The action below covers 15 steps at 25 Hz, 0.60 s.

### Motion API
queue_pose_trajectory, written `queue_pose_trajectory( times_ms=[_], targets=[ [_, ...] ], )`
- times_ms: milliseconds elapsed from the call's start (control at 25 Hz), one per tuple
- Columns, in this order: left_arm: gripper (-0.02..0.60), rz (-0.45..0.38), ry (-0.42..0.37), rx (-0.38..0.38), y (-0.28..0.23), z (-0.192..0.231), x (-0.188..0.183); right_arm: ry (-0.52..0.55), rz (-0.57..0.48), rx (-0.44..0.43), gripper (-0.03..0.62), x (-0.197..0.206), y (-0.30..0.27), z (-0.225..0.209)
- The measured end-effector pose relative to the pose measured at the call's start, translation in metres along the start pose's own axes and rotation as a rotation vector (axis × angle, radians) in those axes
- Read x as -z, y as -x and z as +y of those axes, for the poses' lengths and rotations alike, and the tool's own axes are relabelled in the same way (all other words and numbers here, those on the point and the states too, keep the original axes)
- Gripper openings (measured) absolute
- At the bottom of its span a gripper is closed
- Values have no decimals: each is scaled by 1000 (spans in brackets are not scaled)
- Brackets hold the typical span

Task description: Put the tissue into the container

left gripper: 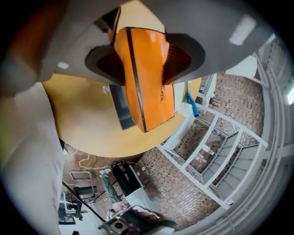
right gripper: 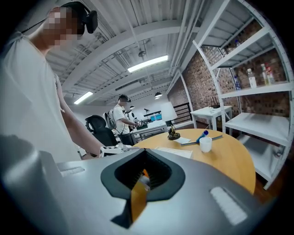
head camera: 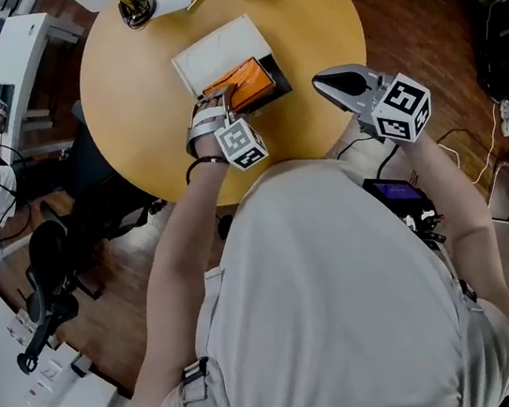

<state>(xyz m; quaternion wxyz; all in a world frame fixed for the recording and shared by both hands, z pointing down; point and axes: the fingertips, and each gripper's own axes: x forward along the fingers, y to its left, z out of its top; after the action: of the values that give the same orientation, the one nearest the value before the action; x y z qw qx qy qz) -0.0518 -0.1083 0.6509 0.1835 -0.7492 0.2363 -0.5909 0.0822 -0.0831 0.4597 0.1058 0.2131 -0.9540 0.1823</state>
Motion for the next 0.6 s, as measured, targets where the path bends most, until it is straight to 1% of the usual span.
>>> queue_pose_trajectory(
  times_ms=[120,200,280,320,360,440,480,520,560,600],
  targets=[
    [271,15,-43,41,-8,-18,3,7,4,-12,-2,-3,-5,3],
    [281,52,-41,66,-17,-22,13,19,6,-20,-2,-7,-8,6],
    [282,71,-19,90,-21,-20,20,28,11,-24,-2,-8,-9,7],
    [342,70,-9,102,-20,-18,20,30,14,-25,-2,-9,-9,7],
    [359,61,0,109,-17,-16,18,32,17,-26,-2,-8,-9,7],
    [359,20,28,98,-2,-9,10,35,19,-33,-2,-11,-10,5],
    [356,-11,63,89,10,-3,5,37,18,-41,-2,-14,-11,5],
    [340,-48,124,82,25,4,-2,38,14,-51,-2,-19,-11,4],
    [303,-90,215,78,40,13,-8,39,10,-61,-2,-23,-11,4],
    [276,-139,338,72,57,23,-13,42,7,-73,-2,-27,-11,4]
  ],
)
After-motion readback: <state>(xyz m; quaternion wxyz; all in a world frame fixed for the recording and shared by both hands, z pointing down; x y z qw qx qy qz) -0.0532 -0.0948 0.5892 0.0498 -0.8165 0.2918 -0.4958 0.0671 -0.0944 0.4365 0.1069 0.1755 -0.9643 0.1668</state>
